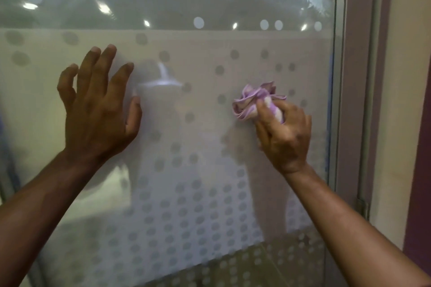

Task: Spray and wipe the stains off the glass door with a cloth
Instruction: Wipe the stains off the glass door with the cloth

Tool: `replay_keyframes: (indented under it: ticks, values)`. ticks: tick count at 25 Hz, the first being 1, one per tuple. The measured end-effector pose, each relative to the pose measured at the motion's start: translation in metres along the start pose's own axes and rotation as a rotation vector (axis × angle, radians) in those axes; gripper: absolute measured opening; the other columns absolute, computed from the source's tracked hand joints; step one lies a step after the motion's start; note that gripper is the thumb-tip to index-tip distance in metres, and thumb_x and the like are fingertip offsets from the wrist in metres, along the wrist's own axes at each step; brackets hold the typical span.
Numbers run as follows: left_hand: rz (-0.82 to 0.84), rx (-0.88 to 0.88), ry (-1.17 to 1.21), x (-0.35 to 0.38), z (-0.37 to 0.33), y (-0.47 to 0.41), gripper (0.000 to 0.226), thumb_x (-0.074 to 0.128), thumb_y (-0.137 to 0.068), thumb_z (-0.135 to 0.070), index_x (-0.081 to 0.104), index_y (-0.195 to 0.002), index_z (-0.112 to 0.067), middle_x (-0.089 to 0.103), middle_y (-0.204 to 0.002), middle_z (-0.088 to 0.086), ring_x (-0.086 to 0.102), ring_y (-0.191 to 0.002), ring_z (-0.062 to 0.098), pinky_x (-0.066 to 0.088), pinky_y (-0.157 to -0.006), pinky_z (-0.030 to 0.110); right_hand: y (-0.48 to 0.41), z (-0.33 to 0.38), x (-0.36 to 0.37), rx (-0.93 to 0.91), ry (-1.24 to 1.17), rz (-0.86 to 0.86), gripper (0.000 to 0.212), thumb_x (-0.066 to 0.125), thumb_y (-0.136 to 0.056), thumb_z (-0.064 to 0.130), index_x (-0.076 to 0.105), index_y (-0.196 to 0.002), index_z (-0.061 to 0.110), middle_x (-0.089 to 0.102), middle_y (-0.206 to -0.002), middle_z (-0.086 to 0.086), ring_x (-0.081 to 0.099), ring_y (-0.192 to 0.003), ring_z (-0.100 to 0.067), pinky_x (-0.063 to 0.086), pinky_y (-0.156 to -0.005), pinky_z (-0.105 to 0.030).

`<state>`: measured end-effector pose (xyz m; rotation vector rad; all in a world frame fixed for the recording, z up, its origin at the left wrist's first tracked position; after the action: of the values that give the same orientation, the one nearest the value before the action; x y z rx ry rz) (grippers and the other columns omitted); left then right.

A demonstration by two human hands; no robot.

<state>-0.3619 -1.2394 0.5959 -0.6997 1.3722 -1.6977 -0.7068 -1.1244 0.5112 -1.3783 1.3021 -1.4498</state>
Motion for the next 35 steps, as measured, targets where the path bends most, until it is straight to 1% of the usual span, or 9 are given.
replay_keyframes:
  ticks: [3, 6, 9, 12, 16, 22, 29, 33, 35]
  values:
    - [0.004, 0.0, -0.006, 0.001, -0.001, -0.001, 0.058, 0.045, -0.106, -0.039, 0.046, -0.155, -0.008, 0.032, -0.174, 0.02, 0.026, -0.164, 0.039, 0.021, -0.125, 0.061, -0.004, -0.049, 0.004, 0.135, 0.016, -0.006, 0.039, 0.072, -0.101, 0.027, 0.07, -0.139, 0.023, 0.071, -0.124, -0.018, 0.069, -0.104, -0.043, 0.052, -0.078, -0.048]
    - [-0.001, 0.001, -0.011, 0.003, 0.001, -0.001, 0.058, 0.045, -0.106, -0.039, 0.045, -0.156, -0.008, 0.032, -0.174, 0.021, 0.026, -0.163, 0.041, 0.025, -0.124, 0.063, 0.005, -0.083, 0.004, 0.308, 0.027, -0.024, 0.04, 0.073, -0.099, 0.027, 0.071, -0.139, 0.024, 0.069, -0.124, -0.019, 0.068, -0.106, -0.042, 0.054, -0.084, -0.049]
    - [-0.008, -0.001, -0.019, 0.005, 0.0, 0.001, 0.058, 0.045, -0.107, -0.039, 0.044, -0.157, -0.009, 0.032, -0.174, 0.021, 0.027, -0.163, 0.041, 0.026, -0.124, 0.063, 0.021, -0.091, 0.003, 0.403, 0.067, -0.024, 0.044, 0.074, -0.096, 0.025, 0.07, -0.139, 0.024, 0.069, -0.124, -0.02, 0.067, -0.104, -0.043, 0.051, -0.084, -0.048]
    - [-0.018, 0.0, -0.029, 0.004, -0.001, 0.001, 0.057, 0.047, -0.107, -0.038, 0.045, -0.156, -0.01, 0.033, -0.174, 0.019, 0.027, -0.164, 0.039, 0.024, -0.126, 0.059, 0.037, -0.085, 0.001, 0.465, -0.003, -0.045, 0.043, 0.072, -0.097, 0.018, 0.069, -0.14, 0.017, 0.067, -0.121, -0.027, 0.068, -0.104, -0.044, 0.054, -0.089, -0.049]
    - [-0.023, -0.011, -0.031, 0.002, -0.003, 0.001, 0.057, 0.048, -0.107, -0.037, 0.046, -0.156, -0.01, 0.033, -0.174, 0.018, 0.027, -0.164, 0.037, 0.022, -0.127, 0.056, 0.072, -0.051, -0.003, 0.521, -0.04, -0.036, 0.043, 0.066, -0.101, 0.012, 0.066, -0.144, 0.014, 0.065, -0.125, -0.028, 0.067, -0.109, -0.044, 0.055, -0.093, -0.046]
    - [-0.004, -0.018, -0.014, 0.001, -0.002, 0.0, 0.059, 0.049, -0.106, -0.04, 0.046, -0.158, -0.012, 0.032, -0.175, 0.017, 0.025, -0.165, 0.036, 0.023, -0.129, 0.058, 0.096, 0.026, -0.005, 0.587, -0.098, 0.002, 0.047, 0.065, -0.101, 0.008, 0.061, -0.148, 0.012, 0.061, -0.13, -0.028, 0.062, -0.117, -0.045, 0.054, -0.099, -0.052]
    - [-0.028, -0.003, 0.062, -0.002, -0.002, 0.001, 0.062, 0.052, -0.104, -0.044, 0.049, -0.158, -0.012, 0.036, -0.173, 0.019, 0.03, -0.163, 0.04, 0.026, -0.129, 0.062, 0.101, 0.114, -0.005, 0.597, -0.175, 0.047, 0.048, 0.064, -0.1, 0.007, 0.06, -0.148, 0.011, 0.06, -0.132, -0.026, 0.061, -0.121, -0.044, 0.054, -0.097, -0.059]
    - [-0.093, -0.015, 0.218, -0.003, 0.005, 0.0, 0.06, 0.059, -0.1, -0.042, 0.057, -0.151, -0.012, 0.043, -0.169, 0.019, 0.037, -0.16, 0.04, 0.03, -0.128, 0.06, 0.103, 0.18, -0.007, 0.589, -0.239, 0.072, 0.051, 0.066, -0.096, 0.005, 0.061, -0.146, 0.013, 0.058, -0.136, -0.023, 0.059, -0.122, -0.044, 0.05, -0.102, -0.049]
    - [-0.108, -0.018, 0.311, -0.004, 0.008, 0.001, 0.059, 0.062, -0.098, -0.04, 0.059, -0.15, -0.011, 0.046, -0.168, 0.019, 0.038, -0.159, 0.039, 0.031, -0.126, 0.06, 0.104, 0.211, -0.007, 0.6, -0.276, 0.101, 0.055, 0.067, -0.095, 0.005, 0.057, -0.148, 0.016, 0.06, -0.136, -0.024, 0.058, -0.117, -0.043, 0.044, -0.107, -0.034]
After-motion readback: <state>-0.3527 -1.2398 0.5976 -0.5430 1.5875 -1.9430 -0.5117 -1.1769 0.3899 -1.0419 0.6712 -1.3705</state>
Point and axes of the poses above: each hand's wrist, its own y-axis away from the middle knuckle, its own x-axis out of the palm, z = x × y, the point moved 3 cm from there along -y, towards the middle knuckle
